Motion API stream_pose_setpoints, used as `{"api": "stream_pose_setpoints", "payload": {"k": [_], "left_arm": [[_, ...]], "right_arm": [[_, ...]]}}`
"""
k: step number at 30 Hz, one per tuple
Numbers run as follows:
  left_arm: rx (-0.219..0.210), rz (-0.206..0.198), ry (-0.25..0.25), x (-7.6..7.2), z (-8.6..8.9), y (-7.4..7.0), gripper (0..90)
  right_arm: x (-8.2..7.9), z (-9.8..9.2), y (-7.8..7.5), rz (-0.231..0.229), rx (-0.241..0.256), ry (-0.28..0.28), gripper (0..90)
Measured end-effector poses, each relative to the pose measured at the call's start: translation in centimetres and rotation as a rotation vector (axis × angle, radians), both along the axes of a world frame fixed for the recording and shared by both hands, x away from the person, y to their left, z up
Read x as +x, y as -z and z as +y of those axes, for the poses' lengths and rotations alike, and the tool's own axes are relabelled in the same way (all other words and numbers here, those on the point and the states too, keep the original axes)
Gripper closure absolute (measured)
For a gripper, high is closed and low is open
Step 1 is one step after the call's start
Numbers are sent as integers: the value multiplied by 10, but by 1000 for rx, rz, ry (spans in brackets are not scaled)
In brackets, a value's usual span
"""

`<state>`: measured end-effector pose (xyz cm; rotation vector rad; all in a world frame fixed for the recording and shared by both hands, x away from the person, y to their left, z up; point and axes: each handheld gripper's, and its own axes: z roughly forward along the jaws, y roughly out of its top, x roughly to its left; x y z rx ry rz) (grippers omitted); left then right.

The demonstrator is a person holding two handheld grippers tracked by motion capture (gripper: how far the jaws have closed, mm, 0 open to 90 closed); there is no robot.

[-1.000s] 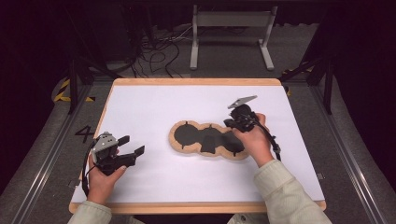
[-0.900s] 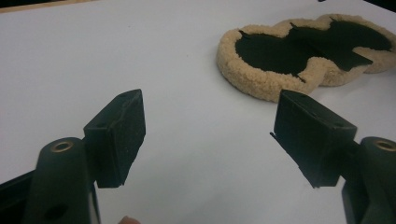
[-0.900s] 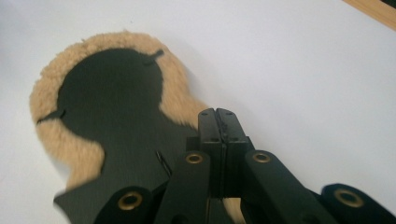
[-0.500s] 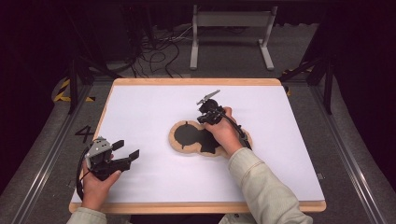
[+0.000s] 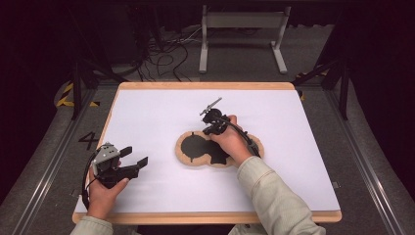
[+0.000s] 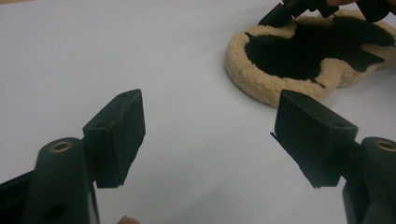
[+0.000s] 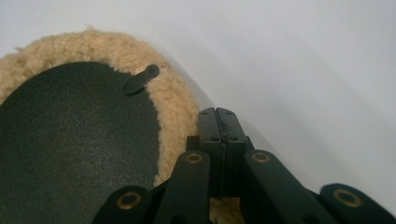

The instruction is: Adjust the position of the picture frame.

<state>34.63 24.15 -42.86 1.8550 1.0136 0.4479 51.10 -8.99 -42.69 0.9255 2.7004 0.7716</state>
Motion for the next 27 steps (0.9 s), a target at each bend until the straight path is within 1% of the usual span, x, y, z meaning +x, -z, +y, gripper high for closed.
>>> {"api": "stream_pose_setpoints", "payload": {"k": [1, 2, 3, 6, 8, 9, 10, 13, 14, 15, 16, 17, 18, 19, 20, 21, 22, 24, 25, 27], "left_arm": [[-1, 2, 0, 0, -1, 0, 254], [0, 4, 4, 1, -2, 0, 254], [0, 4, 4, 1, -2, 0, 254], [1, 2, 10, 3, -6, -1, 254], [-2, 10, 17, 5, -9, -1, 254], [3, 6, 24, 9, -11, -2, 254], [3, 6, 24, 9, -11, -2, 255], [6, 1, 24, 15, -16, -5, 256], [4, 4, 28, 19, -19, -7, 258], [4, 4, 28, 19, -19, -7, 259], [-5, 2, 28, 22, -22, -9, 263], [2, 7, 26, 24, -24, -10, 264], [2, 7, 26, 24, -24, -10, 266], [10, 4, 22, 26, -26, -11, 266], [8, 4, 24, 27, -28, -12, 267], [19, 4, 29, 30, -31, -13, 267], [19, 4, 29, 30, -31, -13, 267], [22, 1, 43, 33, -35, -13, 267], [21, 11, 46, 33, -36, -13, 267], [25, 14, 51, 35, -38, -11, 267]], "right_arm": [[-5, 3, 0, -15, -8, -4, 900], [-7, 3, -1, -24, -9, 0, 900], [-7, 3, -1, -24, -9, 0, 900], [-11, -3, -8, -54, 18, 9, 900], [-17, -12, -21, -80, 48, -2, 893], [-21, -17, -26, -87, 59, -6, 892], [-28, -25, -36, -108, 72, -17, 891], [-36, -33, -44, -120, 92, -18, 890], [-46, -43, -53, -143, 117, -18, 886], [-46, -43, -53, -143, 117, -18, 886], [-57, -51, -59, -156, 132, -17, 878], [-60, -54, -60, -160, 138, -23, 875], [-60, -54, -60, -160, 138, -23, 875], [-65, -57, -62, -163, 146, -21, 869], [-71, -62, -63, -168, 154, -27, 865], [-79, -70, -63, -170, 175, -27, 865], [-79, -70, -63, -170, 175, -27, 865], [-86, -78, -64, -172, 196, -29, 864], [-91, -83, -64, -173, 205, -28, 861], [-97, -89, -63, -171, 210, -29, 857]]}}
